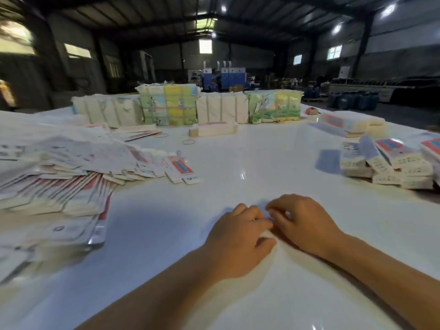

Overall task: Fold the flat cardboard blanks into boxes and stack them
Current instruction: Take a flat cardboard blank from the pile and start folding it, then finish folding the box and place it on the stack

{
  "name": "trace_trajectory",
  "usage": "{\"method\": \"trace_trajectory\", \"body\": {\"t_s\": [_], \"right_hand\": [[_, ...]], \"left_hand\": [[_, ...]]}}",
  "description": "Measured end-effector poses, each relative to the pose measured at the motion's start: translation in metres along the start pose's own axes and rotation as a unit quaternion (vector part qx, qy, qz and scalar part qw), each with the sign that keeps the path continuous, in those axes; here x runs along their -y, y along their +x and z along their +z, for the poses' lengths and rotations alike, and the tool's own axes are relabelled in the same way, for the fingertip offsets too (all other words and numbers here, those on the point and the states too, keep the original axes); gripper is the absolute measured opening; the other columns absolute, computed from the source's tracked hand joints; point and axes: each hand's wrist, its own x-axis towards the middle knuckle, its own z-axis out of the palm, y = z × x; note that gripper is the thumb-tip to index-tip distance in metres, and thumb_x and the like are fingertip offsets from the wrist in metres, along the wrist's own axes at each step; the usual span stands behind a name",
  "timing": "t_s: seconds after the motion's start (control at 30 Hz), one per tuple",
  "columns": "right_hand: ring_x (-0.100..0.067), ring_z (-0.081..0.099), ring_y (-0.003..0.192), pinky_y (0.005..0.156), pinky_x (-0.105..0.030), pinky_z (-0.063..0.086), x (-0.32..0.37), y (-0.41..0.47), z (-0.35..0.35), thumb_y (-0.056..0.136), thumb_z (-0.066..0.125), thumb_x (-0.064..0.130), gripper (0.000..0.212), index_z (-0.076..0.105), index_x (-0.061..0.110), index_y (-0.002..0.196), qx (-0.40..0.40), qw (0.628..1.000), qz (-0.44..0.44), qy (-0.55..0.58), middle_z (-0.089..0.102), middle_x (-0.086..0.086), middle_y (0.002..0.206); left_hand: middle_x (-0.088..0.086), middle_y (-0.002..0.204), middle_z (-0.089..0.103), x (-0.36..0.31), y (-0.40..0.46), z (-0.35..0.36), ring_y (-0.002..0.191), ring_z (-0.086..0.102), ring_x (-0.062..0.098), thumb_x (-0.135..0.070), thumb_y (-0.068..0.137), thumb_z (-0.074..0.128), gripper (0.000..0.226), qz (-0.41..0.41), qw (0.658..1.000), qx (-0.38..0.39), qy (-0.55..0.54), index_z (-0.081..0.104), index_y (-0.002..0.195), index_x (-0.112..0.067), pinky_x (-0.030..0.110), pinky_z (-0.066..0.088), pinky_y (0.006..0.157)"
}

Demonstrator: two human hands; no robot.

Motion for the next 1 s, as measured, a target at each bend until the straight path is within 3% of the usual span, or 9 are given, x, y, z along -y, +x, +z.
{"method": "trace_trajectory", "body": {"t_s": [0.2, 0.37, 0.43, 0.6, 0.73, 0.83, 0.9, 0.93, 1.0], "right_hand": [[-0.017, 0.052, 0.077, 0.066, -0.013, 0.032, -0.010, -0.003, 0.011, 0.081, 0.067, 0.002, 0.017, 0.073, 0.017, 0.081, 0.014, 0.999, -0.044, 0.014, 0.057, 0.009, 0.080], [-0.017, 0.055, 0.075, 0.064, -0.028, 0.042, -0.016, -0.001, 0.018, 0.076, 0.069, -0.005, 0.026, 0.072, 0.021, 0.078, -0.006, 0.998, -0.051, 0.021, 0.061, 0.008, 0.079], [-0.020, 0.057, 0.075, 0.066, -0.033, 0.045, -0.019, 0.000, 0.018, 0.075, 0.070, -0.006, 0.028, 0.073, 0.021, 0.078, -0.012, 0.998, -0.052, 0.018, 0.062, 0.006, 0.079], [-0.023, 0.060, 0.072, 0.067, -0.027, 0.039, -0.023, 0.002, 0.020, 0.071, 0.074, -0.007, 0.030, 0.072, 0.023, 0.076, -0.020, 0.997, -0.075, 0.000, 0.063, 0.005, 0.078], [-0.021, 0.060, 0.072, 0.067, -0.026, 0.040, -0.024, 0.004, 0.020, 0.072, 0.074, -0.005, 0.029, 0.072, 0.023, 0.077, -0.033, 0.997, -0.075, 0.004, 0.064, 0.007, 0.079], [-0.018, 0.059, 0.067, 0.064, -0.022, 0.039, -0.026, 0.005, 0.022, 0.066, 0.077, -0.008, 0.032, 0.073, 0.022, 0.077, -0.041, 0.997, -0.069, 0.000, 0.063, 0.008, 0.075], [-0.015, 0.057, 0.066, 0.063, -0.021, 0.039, -0.024, 0.006, 0.021, 0.071, 0.078, 0.002, 0.022, 0.072, 0.023, 0.075, -0.072, 0.994, -0.084, -0.001, 0.062, 0.007, 0.073], [-0.012, 0.054, 0.066, 0.062, -0.020, 0.039, -0.024, 0.007, 0.022, 0.080, 0.072, 0.018, 0.008, 0.072, 0.024, 0.075, -0.091, 0.990, -0.105, 0.005, 0.062, 0.006, 0.073], [-0.010, 0.048, 0.070, 0.062, -0.019, 0.039, -0.023, 0.009, 0.024, 0.093, 0.044, 0.047, 0.036, 0.070, 0.029, 0.077, -0.101, 0.989, -0.107, 0.027, 0.062, 0.004, 0.072]], "left_hand": [[0.003, 0.120, 0.052, -0.003, 0.003, 0.001, 0.109, 0.038, 0.020, -0.032, 0.095, 0.045, 0.032, -0.015, 0.999, 0.017, 0.032, 0.058, 0.122, -0.019, 0.035, 0.034, 0.094], [0.006, 0.117, 0.056, 0.001, 0.000, -0.007, 0.110, 0.044, 0.023, -0.029, 0.095, 0.046, 0.028, -0.040, 0.999, 0.016, -0.009, 0.063, 0.116, -0.020, 0.037, 0.038, 0.091], [0.004, 0.118, 0.057, 0.011, 0.001, -0.017, 0.112, 0.047, 0.022, -0.033, 0.095, 0.046, 0.029, -0.104, 0.994, 0.007, -0.020, 0.062, 0.117, -0.022, 0.036, 0.039, 0.091], [0.005, 0.108, 0.062, 0.074, 0.016, -0.067, 0.098, 0.058, 0.026, -0.028, 0.091, 0.046, 0.024, -0.315, 0.948, -0.026, -0.022, 0.064, 0.102, -0.017, 0.031, 0.044, 0.078], [0.004, 0.106, 0.062, 0.157, 0.009, -0.122, 0.090, 0.057, 0.021, -0.025, 0.091, 0.048, 0.025, -0.378, 0.918, -0.030, 0.113, 0.062, 0.109, -0.017, 0.031, 0.045, 0.073], [0.007, 0.111, 0.057, 0.221, -0.005, -0.159, 0.096, 0.052, 0.023, -0.026, 0.092, 0.047, 0.029, -0.444, 0.869, -0.014, 0.220, 0.056, 0.116, -0.013, 0.035, 0.046, 0.077], [0.010, 0.116, 0.055, 0.259, -0.014, -0.175, 0.105, 0.050, 0.027, -0.027, 0.092, 0.047, 0.033, -0.493, 0.834, -0.021, 0.248, 0.053, 0.120, -0.010, 0.041, 0.045, 0.090], [0.011, 0.118, 0.054, 0.277, -0.018, -0.180, 0.108, 0.050, 0.029, -0.028, 0.092, 0.048, 0.034, -0.515, 0.820, -0.024, 0.251, 0.053, 0.120, -0.009, 0.043, 0.043, 0.095], [0.014, 0.125, 0.051, 0.306, -0.026, -0.183, 0.115, 0.046, 0.032, -0.036, 0.092, 0.047, 0.042, -0.552, 0.795, -0.015, 0.253, 0.050, 0.124, -0.009, 0.047, 0.038, 0.101]]}}
